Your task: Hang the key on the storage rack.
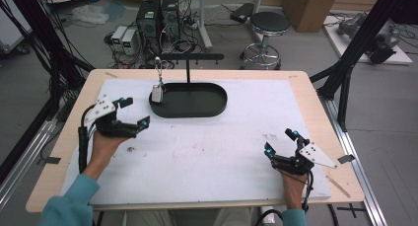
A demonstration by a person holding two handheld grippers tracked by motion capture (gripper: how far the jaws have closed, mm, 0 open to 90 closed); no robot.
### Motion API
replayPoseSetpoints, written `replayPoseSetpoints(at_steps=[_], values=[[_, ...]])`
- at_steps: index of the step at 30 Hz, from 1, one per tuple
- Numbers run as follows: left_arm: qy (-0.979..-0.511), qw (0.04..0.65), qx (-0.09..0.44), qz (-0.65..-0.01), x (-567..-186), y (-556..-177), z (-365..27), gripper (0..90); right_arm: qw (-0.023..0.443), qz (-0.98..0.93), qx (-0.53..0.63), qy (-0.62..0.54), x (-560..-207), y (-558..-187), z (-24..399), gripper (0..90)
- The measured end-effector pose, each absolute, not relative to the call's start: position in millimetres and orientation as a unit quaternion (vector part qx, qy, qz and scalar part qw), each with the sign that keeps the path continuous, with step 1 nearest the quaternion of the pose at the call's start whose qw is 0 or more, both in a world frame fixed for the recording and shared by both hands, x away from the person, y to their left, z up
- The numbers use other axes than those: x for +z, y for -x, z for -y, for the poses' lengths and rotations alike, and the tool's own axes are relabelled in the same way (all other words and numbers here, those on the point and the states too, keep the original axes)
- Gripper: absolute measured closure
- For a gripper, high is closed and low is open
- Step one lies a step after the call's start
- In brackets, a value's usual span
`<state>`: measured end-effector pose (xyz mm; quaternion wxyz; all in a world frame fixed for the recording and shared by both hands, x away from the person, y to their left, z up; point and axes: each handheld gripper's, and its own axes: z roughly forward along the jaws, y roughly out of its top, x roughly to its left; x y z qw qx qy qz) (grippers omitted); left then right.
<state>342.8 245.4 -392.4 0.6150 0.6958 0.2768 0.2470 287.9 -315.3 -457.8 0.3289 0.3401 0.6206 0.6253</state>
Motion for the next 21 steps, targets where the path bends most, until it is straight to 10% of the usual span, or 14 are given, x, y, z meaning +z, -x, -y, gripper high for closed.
replayPoseSetpoints(at_steps=[21], values=[[-0.644, 0.653, 0.279, -0.284, -456.6, -280.6, -277.9, 1.7, 0.336, -0.622, 0.623, -0.335, -457.9, -288.0, 315.2, 6.2]])
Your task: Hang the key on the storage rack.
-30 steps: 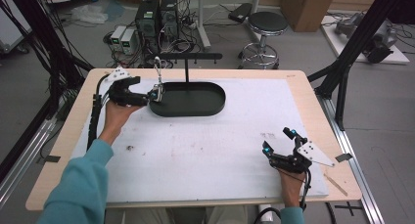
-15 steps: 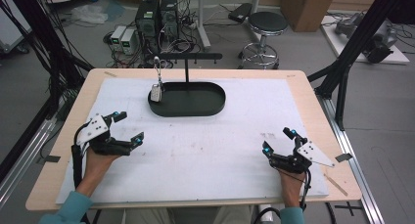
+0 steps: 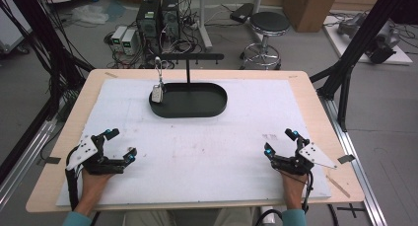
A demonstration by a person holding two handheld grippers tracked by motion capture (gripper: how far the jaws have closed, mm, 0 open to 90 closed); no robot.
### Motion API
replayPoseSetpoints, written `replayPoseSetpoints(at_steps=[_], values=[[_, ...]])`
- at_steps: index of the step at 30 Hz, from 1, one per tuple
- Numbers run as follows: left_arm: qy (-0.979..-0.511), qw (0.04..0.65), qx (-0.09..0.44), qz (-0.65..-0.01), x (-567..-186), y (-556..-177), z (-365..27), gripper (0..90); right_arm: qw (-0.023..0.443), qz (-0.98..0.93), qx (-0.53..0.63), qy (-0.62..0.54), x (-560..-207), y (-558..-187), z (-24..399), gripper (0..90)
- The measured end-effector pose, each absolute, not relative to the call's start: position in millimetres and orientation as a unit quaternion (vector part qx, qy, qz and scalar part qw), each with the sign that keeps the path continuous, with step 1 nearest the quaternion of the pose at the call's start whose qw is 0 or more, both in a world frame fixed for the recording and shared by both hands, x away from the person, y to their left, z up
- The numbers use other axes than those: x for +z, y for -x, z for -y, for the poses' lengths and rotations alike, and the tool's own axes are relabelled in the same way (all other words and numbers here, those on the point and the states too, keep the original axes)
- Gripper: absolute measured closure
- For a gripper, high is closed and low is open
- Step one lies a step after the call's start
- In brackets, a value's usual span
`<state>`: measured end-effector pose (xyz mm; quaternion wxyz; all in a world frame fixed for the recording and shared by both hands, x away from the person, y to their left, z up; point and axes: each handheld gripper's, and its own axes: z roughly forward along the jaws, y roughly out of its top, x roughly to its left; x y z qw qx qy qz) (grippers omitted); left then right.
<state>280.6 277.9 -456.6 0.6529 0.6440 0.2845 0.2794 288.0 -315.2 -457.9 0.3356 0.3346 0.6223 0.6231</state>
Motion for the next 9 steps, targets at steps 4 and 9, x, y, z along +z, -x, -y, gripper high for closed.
replayPoseSetpoints(at_steps=[4, 9], values=[[-0.641, 0.654, 0.283, -0.285, -457.3, -279.6, -277.8, 1.7, 0.334, -0.622, 0.623, -0.336, -457.9, -287.9, 315.1, 6.2], [-0.640, 0.653, 0.283, -0.288, -457.4, -279.7, -278.2, 1.7, 0.335, -0.623, 0.622, -0.335, -457.8, -287.7, 314.8, 6.2]])
